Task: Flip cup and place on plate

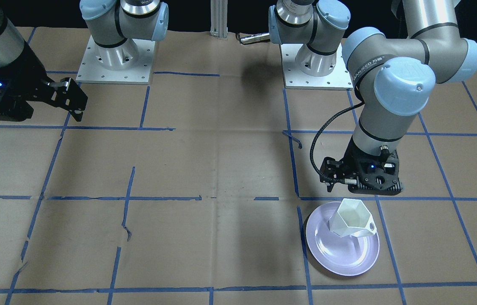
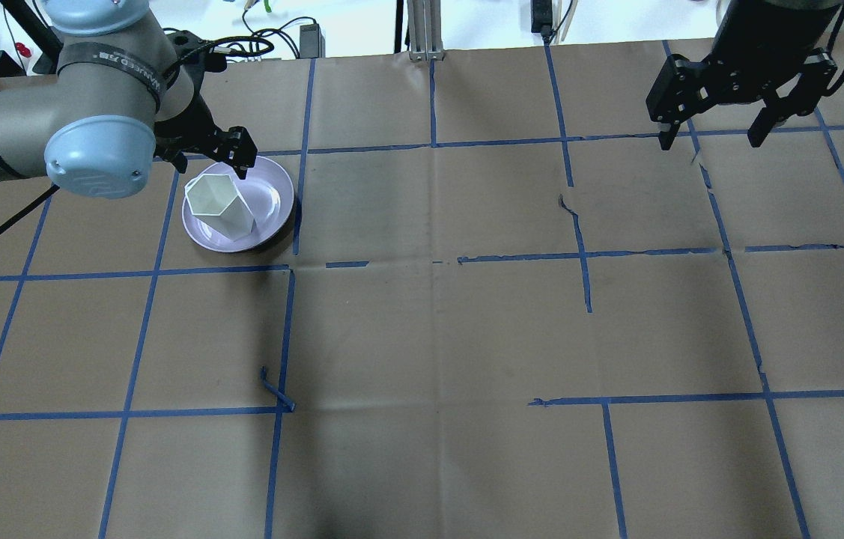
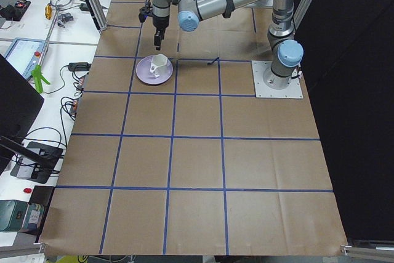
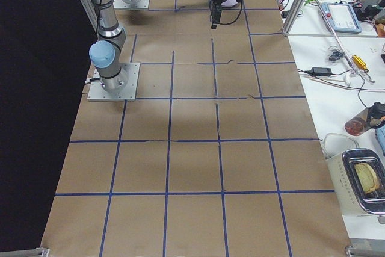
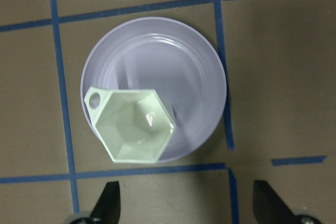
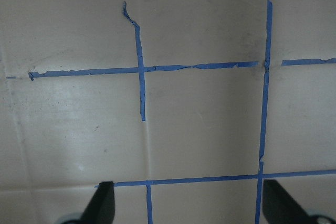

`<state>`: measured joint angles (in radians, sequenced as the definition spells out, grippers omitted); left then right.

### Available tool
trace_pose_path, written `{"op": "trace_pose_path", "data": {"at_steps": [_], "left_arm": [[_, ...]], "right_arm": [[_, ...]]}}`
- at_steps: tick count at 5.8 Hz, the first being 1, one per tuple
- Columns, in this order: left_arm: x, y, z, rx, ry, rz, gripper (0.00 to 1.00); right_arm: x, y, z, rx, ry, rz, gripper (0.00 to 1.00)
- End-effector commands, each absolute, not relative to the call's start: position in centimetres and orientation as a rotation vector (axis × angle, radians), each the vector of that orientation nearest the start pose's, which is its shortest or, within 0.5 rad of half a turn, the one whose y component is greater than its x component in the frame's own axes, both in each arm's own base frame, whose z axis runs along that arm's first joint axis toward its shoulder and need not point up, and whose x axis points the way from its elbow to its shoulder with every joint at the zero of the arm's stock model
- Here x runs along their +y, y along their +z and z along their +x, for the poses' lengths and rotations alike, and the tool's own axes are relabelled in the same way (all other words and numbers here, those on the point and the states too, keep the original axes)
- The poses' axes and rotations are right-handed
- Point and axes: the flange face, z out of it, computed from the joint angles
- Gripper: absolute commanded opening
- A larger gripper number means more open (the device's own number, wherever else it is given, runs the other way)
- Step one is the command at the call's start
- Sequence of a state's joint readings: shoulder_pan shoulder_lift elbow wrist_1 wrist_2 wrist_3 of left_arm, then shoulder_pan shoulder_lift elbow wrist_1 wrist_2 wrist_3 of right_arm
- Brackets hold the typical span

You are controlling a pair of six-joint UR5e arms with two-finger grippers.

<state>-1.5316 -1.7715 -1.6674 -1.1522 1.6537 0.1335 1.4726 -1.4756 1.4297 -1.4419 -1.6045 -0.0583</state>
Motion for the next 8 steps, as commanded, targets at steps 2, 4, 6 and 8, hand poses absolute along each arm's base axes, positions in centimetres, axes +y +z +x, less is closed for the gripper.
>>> {"op": "trace_pose_path", "data": {"at_steps": [2,4,6,8], "left_arm": [[-50.4,47.0,-15.4,3.108,0.060,0.115,0.94],[-49.0,49.3,-15.1,3.100,0.052,0.118,0.98],[-48.8,49.6,-15.2,3.111,0.048,0.118,0.98],[-48.6,49.7,-15.5,3.137,0.046,0.118,0.98]], "right_arm": [[-53.3,49.6,7.8,3.165,0.135,0.061,1.00],[-53.3,49.6,7.8,3.165,0.135,0.061,1.00],[-53.3,49.6,7.8,3.165,0.135,0.061,1.00],[-53.3,49.6,7.8,3.165,0.135,0.061,1.00]]}}
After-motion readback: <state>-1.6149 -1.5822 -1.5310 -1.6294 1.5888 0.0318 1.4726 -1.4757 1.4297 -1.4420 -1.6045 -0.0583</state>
